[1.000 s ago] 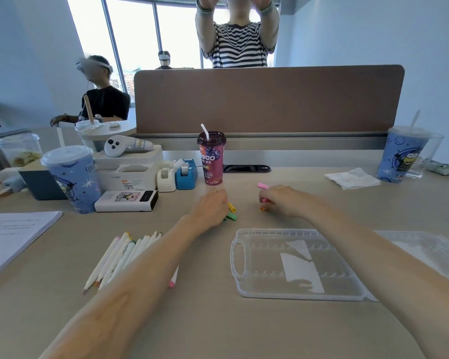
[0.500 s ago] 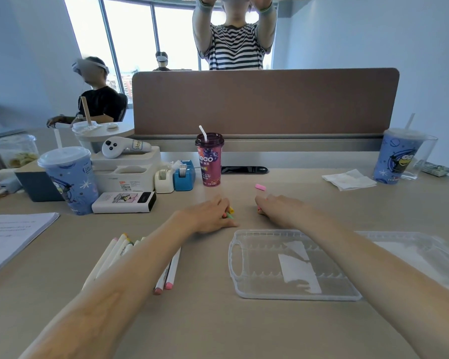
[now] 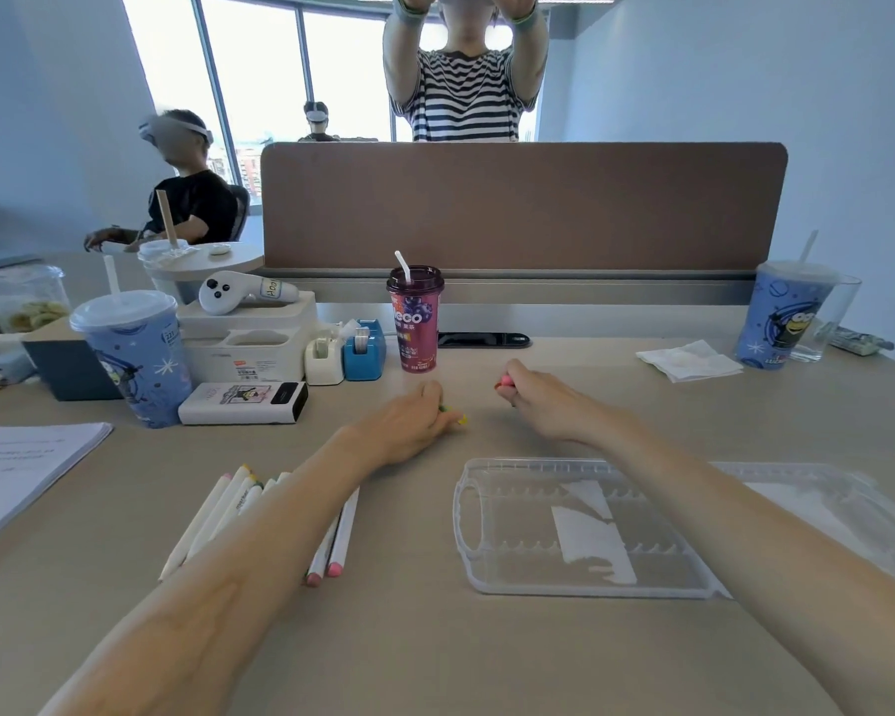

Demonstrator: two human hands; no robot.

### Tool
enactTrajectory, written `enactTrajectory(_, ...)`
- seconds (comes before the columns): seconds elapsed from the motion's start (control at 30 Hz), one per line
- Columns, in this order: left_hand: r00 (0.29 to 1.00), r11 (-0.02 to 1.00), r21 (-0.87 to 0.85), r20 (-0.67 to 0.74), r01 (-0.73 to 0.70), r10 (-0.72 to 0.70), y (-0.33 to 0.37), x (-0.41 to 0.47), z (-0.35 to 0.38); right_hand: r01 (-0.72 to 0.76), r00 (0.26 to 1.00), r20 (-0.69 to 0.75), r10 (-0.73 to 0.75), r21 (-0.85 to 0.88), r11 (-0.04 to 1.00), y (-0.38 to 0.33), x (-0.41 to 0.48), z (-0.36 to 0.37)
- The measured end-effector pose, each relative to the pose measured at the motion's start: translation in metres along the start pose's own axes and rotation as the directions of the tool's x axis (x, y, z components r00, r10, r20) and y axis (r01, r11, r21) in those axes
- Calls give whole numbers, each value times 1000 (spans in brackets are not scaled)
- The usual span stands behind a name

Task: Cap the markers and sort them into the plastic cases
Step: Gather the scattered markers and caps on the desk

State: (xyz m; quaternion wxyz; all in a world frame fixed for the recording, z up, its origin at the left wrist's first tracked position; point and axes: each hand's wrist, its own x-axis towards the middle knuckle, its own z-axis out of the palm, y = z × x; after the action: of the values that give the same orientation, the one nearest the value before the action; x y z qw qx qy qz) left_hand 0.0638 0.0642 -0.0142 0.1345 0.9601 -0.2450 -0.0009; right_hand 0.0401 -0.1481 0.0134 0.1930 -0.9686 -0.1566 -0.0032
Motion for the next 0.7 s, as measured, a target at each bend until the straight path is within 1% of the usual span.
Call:
enactTrajectory(0.07, 996, 994, -95, -62, 50, -56, -9, -7, -12, 51, 999, -16, -51, 29, 998, -16, 3, 5)
enactTrajectory(0.17, 983, 983, -156, -136, 101, -123, -30, -26, -36, 123, 992, -38, -121, 65, 990, -49, 14, 19)
enactTrajectory(0.23, 974, 980, -123, -141, 159, -175, -46, -44, -50, 171, 985, -6, -172, 104, 980, -74, 23, 32)
enactTrajectory(0.3, 961, 972, -67, -154, 223, -231, -63, -63, -58, 224, 972, 48, -228, 88, 971, -101, 31, 44)
enactTrajectory(0.4, 955, 964, -5, -135, 267, -265, -87, -88, -63, 280, 952, 120, -283, 46, 959, -137, 45, 63)
enactTrajectory(0.5, 955, 955, 85, -116, 284, -274, -106, -104, -61, 299, 941, 177, -287, -40, 954, -164, 57, 78)
enactTrajectory(0.57, 954, 955, 76, -103, 288, -280, -115, -106, -57, 313, 938, 182, -294, -89, 946, -175, 64, 86)
enactTrajectory(0.7, 965, 965, -4, -5, 261, -261, -132, -101, -51, 348, 932, 168, -322, -162, 923, -178, 74, 96)
